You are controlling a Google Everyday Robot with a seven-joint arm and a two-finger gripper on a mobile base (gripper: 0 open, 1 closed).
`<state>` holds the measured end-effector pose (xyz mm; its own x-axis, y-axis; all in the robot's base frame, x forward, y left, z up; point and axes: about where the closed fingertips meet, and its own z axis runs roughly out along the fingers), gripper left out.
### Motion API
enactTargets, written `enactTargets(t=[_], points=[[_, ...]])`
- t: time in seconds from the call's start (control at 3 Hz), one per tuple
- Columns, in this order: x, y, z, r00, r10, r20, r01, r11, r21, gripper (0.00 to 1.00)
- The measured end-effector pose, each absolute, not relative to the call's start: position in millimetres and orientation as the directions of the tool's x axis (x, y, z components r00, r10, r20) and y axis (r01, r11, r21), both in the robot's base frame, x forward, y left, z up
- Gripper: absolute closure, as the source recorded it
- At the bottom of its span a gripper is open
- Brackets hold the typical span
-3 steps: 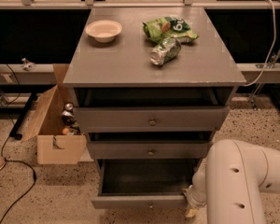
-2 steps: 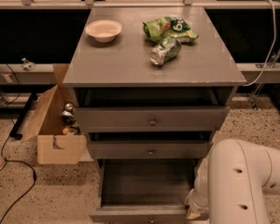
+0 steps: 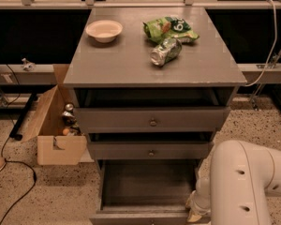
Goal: Open bottom drawer
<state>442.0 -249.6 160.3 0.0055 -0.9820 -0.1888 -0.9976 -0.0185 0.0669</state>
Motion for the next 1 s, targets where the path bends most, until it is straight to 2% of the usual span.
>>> enactTargets(t=[0.33, 1.0], points=[[441, -252, 161, 0.011, -0.976, -0.216, -0.997, -0.026, 0.066, 0.00], [456, -311, 206, -0.053, -0.953, -0.299, -0.999, 0.053, 0.007, 0.00]])
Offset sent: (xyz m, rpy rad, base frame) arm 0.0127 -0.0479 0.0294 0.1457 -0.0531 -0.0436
